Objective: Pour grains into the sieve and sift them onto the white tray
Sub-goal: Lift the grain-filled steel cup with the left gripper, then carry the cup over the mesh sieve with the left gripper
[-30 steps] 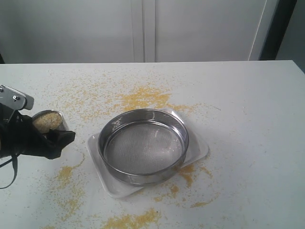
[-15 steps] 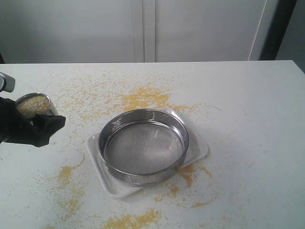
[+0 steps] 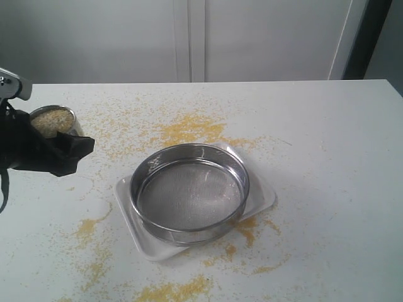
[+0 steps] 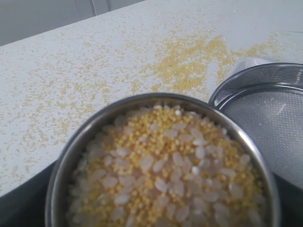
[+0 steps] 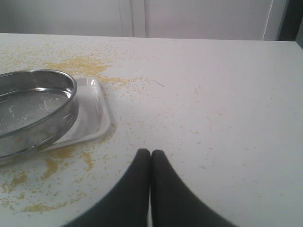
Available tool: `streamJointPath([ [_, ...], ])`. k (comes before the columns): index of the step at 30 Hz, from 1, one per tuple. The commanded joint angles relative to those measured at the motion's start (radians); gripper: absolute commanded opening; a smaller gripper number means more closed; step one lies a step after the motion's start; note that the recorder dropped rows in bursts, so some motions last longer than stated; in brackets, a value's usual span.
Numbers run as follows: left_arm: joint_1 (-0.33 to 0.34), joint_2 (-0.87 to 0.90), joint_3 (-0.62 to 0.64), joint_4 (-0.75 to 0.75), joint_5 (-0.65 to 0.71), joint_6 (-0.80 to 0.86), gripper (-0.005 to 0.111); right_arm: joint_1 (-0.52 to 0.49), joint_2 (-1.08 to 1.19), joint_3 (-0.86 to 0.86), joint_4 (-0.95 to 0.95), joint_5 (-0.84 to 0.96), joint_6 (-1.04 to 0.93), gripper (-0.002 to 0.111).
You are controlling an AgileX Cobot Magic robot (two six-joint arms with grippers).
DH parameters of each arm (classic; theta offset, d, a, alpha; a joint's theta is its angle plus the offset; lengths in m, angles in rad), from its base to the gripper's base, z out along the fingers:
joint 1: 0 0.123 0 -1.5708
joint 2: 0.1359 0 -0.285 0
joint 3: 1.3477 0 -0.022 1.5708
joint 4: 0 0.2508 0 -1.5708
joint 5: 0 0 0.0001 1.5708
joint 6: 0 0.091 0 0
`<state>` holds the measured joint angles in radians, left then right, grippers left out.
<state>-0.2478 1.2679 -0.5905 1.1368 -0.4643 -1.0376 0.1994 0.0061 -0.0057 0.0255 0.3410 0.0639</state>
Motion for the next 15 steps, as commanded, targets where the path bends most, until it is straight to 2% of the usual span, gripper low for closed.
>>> streamJointPath([
  [1,-0.069,-0.016,-0.047,0.009,0.036,-0.013,0.0,-0.005,-0.006,0.006,0.004,-0.006,0.001,0.0],
  [15,-0.238,0.015,-0.159,0.032,0.152,-0.132,0.0,-0.005,-0.006,0.006,0.004,-0.006,0.001,0.0],
])
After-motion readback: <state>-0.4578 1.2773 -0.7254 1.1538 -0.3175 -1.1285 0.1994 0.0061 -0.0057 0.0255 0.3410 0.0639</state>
